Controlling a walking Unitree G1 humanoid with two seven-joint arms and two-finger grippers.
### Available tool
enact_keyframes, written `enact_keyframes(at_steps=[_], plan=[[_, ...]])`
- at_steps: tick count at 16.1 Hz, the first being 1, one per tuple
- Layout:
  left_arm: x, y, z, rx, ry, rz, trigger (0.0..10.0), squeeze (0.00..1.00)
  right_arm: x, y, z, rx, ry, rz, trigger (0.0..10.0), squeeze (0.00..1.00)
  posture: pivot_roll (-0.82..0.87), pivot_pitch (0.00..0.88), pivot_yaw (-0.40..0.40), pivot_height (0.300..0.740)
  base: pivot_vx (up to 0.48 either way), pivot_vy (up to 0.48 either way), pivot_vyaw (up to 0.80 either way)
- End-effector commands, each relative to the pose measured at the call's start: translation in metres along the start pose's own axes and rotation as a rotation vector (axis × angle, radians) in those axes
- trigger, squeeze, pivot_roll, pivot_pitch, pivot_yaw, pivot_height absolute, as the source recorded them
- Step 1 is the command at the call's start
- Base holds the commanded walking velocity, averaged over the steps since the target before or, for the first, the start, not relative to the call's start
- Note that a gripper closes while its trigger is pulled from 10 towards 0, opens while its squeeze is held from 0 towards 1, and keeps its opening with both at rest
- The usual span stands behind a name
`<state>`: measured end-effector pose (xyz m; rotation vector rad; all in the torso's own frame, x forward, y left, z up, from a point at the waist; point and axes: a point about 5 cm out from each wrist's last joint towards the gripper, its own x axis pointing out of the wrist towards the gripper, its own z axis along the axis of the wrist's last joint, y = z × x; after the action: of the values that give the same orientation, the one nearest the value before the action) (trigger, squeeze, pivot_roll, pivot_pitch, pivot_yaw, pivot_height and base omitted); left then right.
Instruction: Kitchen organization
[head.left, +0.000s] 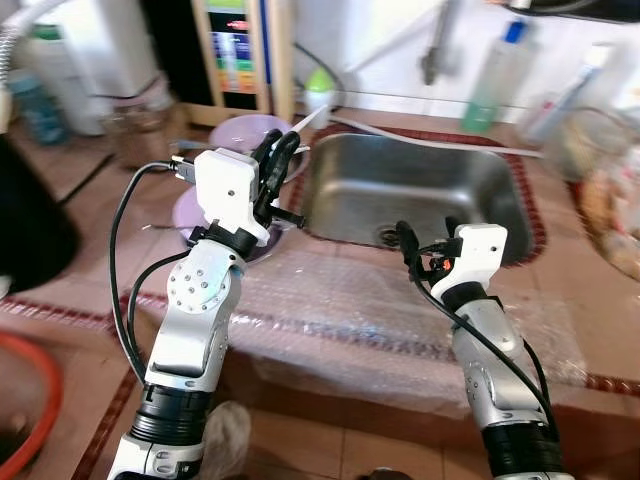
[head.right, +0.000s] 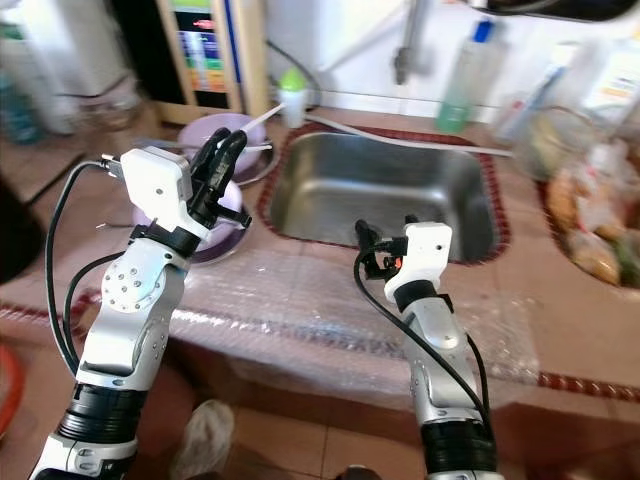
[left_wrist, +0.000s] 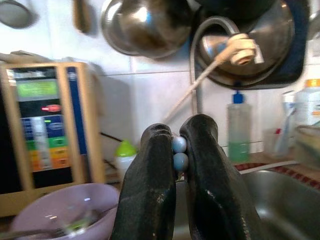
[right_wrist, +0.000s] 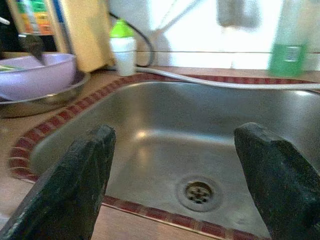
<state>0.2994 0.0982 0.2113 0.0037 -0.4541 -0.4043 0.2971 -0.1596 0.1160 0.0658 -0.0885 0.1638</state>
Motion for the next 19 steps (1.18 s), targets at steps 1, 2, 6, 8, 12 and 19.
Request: enact_keyframes(at_steps=[1, 2, 6, 8, 12, 19], plan=[[0.0026, -0.0013, 0.0054, 0.002, -0.015, -0.006, 3.8, 0.0, 0.0, -0.0007, 0.0001, -0.003, -0.008, -0.012, 10.0, 0.0, -0.03, 0.0, 0.026, 0.74, 0.0, -0.371, 0.0], [0.0036, -0.0009, 0.0061, 0.0, -0.018, -0.003, 3.8, 0.0, 0.0003, -0.0008, 0.0002, -0.004, -0.01, -0.011, 10.0, 0.0, -0.03, 0.0, 0.026, 0.74, 0.0, -0.375, 0.0], [0.0038, -0.0003, 0.0065, -0.001, -0.017, 0.003, 3.6, 0.0, 0.0007, -0.0007, -0.0007, -0.011, -0.01, -0.01, 10.0, 0.0, -0.03, 0.0, 0.025, 0.74, 0.0, -0.371, 0.0], [0.0034, -0.0004, 0.0058, 0.001, -0.014, 0.002, 3.3, 0.0, 0.0007, -0.0003, -0.0016, -0.013, -0.009, -0.009, 10.0, 0.0, -0.03, 0.0, 0.027, 0.74, 0.0, -0.384, 0.0], [0.0029, -0.0006, 0.0047, 0.0, -0.009, 0.004, 3.7, 0.0, 0.001, 0.0004, -0.0023, -0.018, -0.008, -0.005, 10.0, 0.0, -0.03, 0.0, 0.025, 0.74, 0.0, -0.413, 0.0], [-0.0015, -0.0013, 0.003, 0.01, 0.0, 0.013, 10.0, 0.0, 0.0011, 0.0028, -0.0056, -0.012, 0.002, 0.004, 10.0, 0.0, -0.03, 0.0, 0.023, 0.74, 0.0, -0.119, 0.0]])
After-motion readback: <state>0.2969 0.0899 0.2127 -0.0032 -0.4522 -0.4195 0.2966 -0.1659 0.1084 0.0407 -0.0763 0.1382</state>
